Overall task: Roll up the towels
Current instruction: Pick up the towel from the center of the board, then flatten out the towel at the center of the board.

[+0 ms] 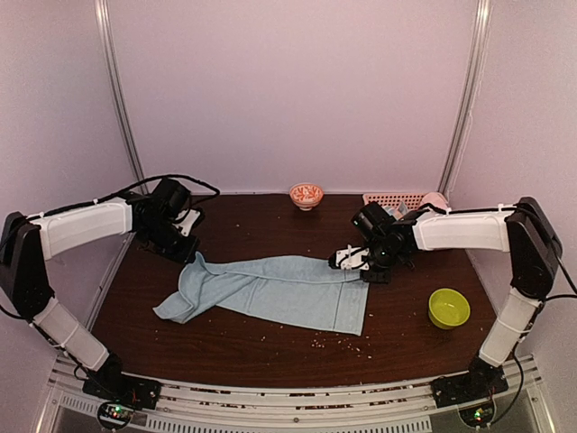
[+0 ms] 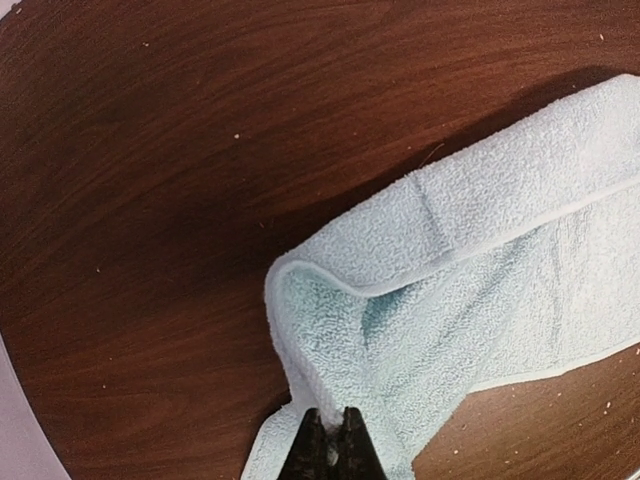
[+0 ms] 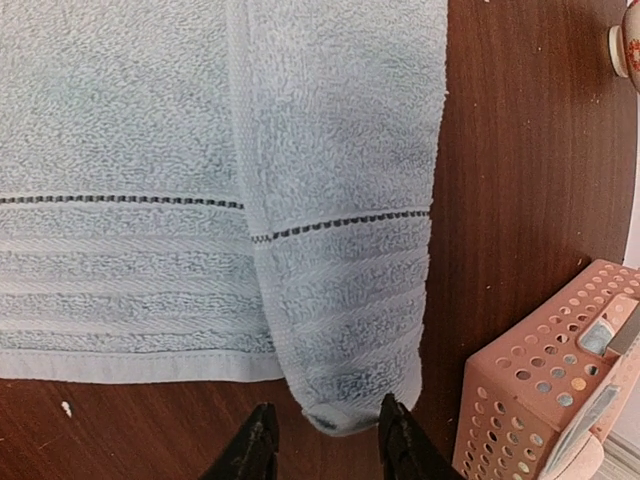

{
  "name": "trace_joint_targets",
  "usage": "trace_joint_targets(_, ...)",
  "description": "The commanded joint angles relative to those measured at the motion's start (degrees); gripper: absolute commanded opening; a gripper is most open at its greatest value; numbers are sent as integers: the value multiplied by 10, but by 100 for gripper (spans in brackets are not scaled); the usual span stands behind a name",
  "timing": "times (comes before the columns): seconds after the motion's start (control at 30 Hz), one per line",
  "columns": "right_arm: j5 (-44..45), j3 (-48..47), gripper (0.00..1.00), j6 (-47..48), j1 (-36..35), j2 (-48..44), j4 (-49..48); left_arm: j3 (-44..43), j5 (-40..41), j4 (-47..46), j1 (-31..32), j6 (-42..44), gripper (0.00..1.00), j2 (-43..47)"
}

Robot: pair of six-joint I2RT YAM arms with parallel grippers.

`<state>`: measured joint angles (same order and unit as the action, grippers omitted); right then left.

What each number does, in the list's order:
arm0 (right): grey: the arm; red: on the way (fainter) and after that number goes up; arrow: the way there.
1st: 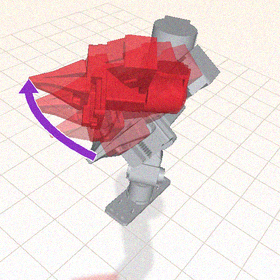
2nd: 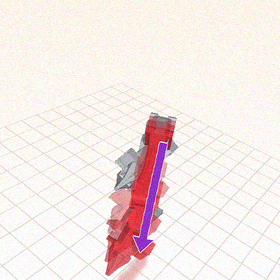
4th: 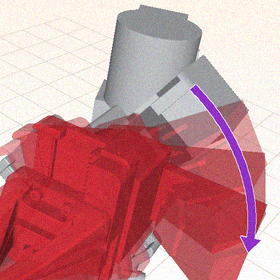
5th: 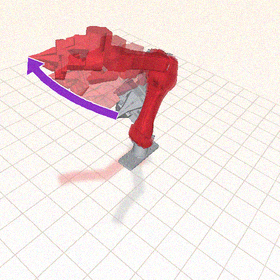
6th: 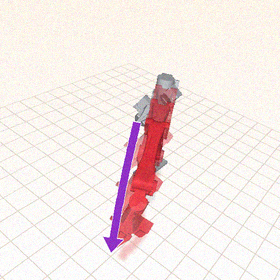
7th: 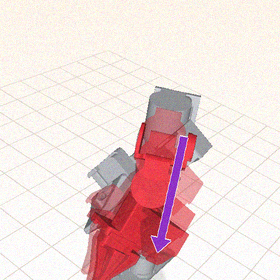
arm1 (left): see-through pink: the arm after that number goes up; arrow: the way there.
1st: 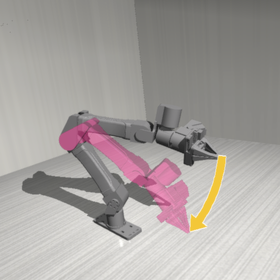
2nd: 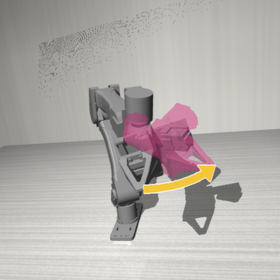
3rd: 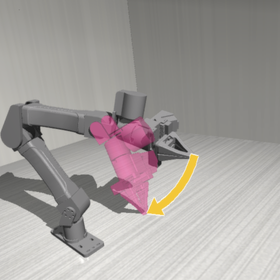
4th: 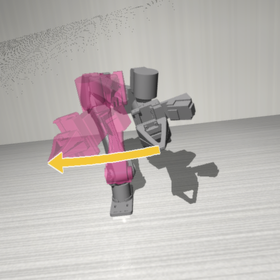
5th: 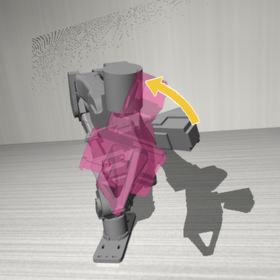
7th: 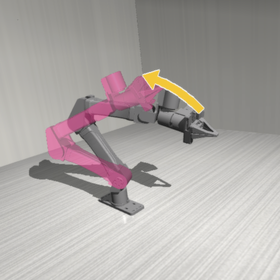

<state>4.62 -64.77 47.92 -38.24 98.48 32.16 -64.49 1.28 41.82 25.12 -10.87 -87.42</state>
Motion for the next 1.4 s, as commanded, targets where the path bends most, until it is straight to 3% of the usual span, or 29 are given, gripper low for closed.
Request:
trace_joint_targets(0.0,40,-32,25,-12,0,24,-39,7,9,-23,1,12,0,-8)
trace_joint_targets(0.1,24,-59,6,-26,9,32,-43,-1,19,-35,0,21,0,-15)
trace_joint_targets(0.17,9,-87,0,-40,24,36,-44,-17,24,-38,-2,33,0,-25)
trace_joint_targets(0.47,-113,-384,0,-141,136,91,60,-210,86,-24,-60,75,0,-7)
trace_joint_targets(0.63,-139,-472,0,-166,153,76,80,-312,99,-7,-60,89,0,14)
trace_joint_targets(0.73,-144,-453,0,-177,157,46,71,-296,89,-10,-60,102,0,40)
trace_joint_targets(0.87,-178,-369,0,-194,168,-11,60,-207,58,-13,-60,127,0,89)
trace_joint_targets(1.03,-264,-159,0,-147,171,-137,55,-75,-22,22,-59,159,0,162)
trace_joint_targets(1.17,-310,-20,2,-57,171,-232,146,-53,-50,119,-59,134,1,205)
trace_joint_targets(1.27,-340,36,15,9,169,-289,243,-78,-76,140,-58,126,17,270)
trace_joint_targets(1.37,-343,22,33,19,170,-316,304,-116,-41,147,-35,117,49,300)
